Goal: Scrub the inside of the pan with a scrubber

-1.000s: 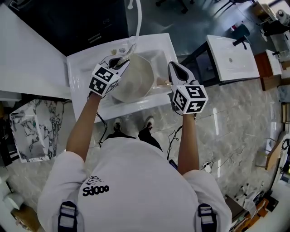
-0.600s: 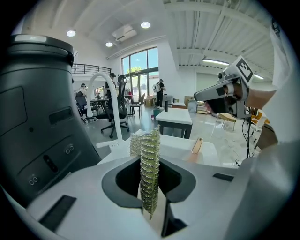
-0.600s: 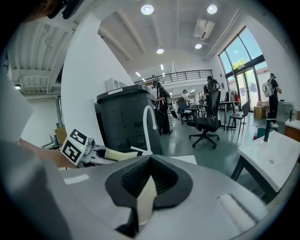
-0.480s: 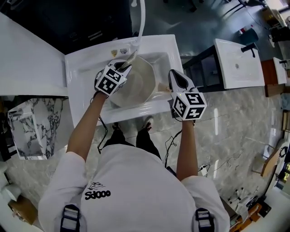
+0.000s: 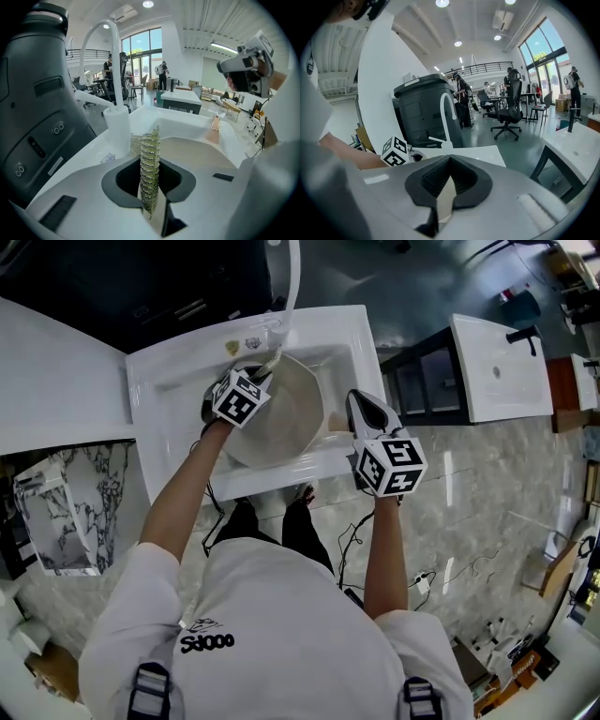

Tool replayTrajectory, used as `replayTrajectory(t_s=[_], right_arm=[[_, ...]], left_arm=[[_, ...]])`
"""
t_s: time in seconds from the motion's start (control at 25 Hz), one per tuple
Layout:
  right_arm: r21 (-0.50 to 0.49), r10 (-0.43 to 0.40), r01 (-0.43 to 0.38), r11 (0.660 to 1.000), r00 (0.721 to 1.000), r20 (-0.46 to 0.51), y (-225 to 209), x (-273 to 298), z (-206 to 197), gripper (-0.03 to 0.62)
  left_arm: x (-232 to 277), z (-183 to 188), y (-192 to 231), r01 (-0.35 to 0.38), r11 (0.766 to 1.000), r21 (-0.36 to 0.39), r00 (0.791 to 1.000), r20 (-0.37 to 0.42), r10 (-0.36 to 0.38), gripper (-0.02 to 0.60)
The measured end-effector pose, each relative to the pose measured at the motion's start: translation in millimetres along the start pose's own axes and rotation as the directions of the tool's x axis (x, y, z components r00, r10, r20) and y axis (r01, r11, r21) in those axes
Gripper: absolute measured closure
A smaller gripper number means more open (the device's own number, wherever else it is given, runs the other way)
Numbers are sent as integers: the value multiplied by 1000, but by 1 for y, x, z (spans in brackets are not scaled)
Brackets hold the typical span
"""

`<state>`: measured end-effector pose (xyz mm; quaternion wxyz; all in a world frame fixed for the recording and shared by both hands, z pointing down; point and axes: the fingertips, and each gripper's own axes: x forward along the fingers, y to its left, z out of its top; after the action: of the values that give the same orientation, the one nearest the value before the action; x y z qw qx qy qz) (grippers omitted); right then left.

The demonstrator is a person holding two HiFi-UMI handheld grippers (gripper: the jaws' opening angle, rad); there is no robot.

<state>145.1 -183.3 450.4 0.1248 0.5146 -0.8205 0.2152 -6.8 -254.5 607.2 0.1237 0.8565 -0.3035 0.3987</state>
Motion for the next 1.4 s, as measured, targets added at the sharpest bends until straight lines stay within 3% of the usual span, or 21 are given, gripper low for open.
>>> replayTrajectory(t_s=[0.36,1.04,1.4], right_arm=[[34,-30,31,999,999,-24,-9,2,-15,594],[81,-70,75,994,996,-51,-28,-12,-35,586],[94,-37,45,995,996,-82,-20,-14,-49,586]], left_arm=[[32,-11,-8,33,999,22,997,-64,-32,517],[83,-4,-34,91,996,7,992,-92,-90,516],[85,3,-77,204,973,108,978,-70,-197,516]])
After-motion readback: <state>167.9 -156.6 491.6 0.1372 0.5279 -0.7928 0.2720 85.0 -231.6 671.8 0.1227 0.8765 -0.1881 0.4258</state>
